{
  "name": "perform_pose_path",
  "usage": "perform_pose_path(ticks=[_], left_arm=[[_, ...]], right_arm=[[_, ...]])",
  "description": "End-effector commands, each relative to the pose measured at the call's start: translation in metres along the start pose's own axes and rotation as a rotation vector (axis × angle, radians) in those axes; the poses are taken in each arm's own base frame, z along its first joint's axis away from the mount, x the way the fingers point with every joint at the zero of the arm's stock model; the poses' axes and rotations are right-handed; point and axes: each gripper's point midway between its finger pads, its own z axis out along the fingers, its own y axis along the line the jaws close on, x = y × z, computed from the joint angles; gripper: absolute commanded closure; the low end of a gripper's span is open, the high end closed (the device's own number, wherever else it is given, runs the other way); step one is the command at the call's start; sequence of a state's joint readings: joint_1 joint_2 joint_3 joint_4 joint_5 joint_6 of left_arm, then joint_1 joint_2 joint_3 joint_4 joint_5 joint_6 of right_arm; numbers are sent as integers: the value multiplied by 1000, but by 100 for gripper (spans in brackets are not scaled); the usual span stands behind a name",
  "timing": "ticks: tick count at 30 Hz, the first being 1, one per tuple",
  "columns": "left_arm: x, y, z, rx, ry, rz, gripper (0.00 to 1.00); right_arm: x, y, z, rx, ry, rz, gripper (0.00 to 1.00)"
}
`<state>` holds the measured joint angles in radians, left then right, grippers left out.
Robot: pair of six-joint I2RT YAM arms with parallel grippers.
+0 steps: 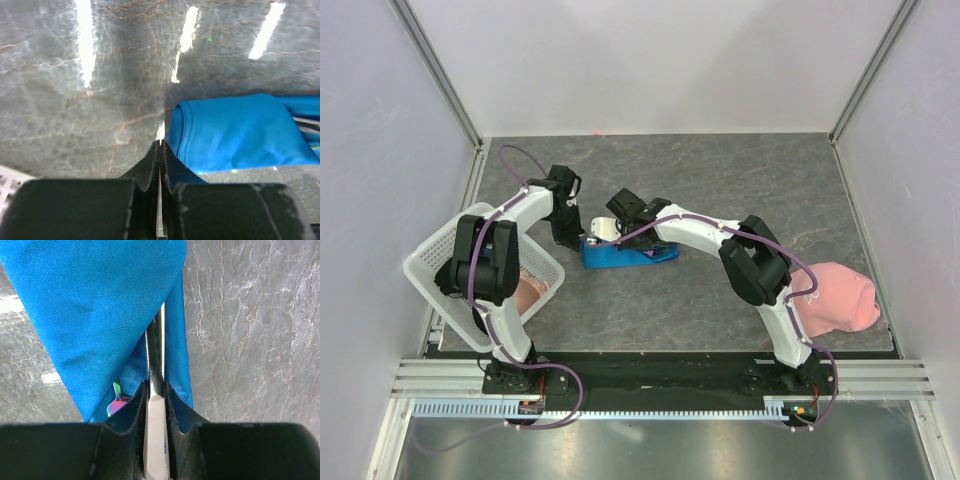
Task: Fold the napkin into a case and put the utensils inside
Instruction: Insert the knife into the folded napkin.
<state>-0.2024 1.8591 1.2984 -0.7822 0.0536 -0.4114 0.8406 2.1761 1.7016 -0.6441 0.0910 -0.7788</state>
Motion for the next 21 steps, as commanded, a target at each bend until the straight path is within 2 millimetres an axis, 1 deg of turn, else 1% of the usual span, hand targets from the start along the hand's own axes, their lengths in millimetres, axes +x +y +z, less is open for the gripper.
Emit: perform_pose_path(ticks=[1, 5, 7, 15, 21], left_arm=[[-16, -7, 8, 13, -22, -17, 98], [-20, -14, 15, 29, -18, -9, 98], [-20, -19, 15, 42, -13, -1, 98], [-19, -27, 14, 52, -16, 22, 98], [-19, -34, 14, 65, -14, 37, 98]], right_arm=[[-18, -10, -12, 28, -74, -10, 100], [-23, -11, -10, 28, -97, -22, 100], [-27, -11, -9, 24, -107, -28, 100], [-34, -11, -8, 13, -131, -59, 100], [-38, -10, -2, 9, -140, -59, 100]])
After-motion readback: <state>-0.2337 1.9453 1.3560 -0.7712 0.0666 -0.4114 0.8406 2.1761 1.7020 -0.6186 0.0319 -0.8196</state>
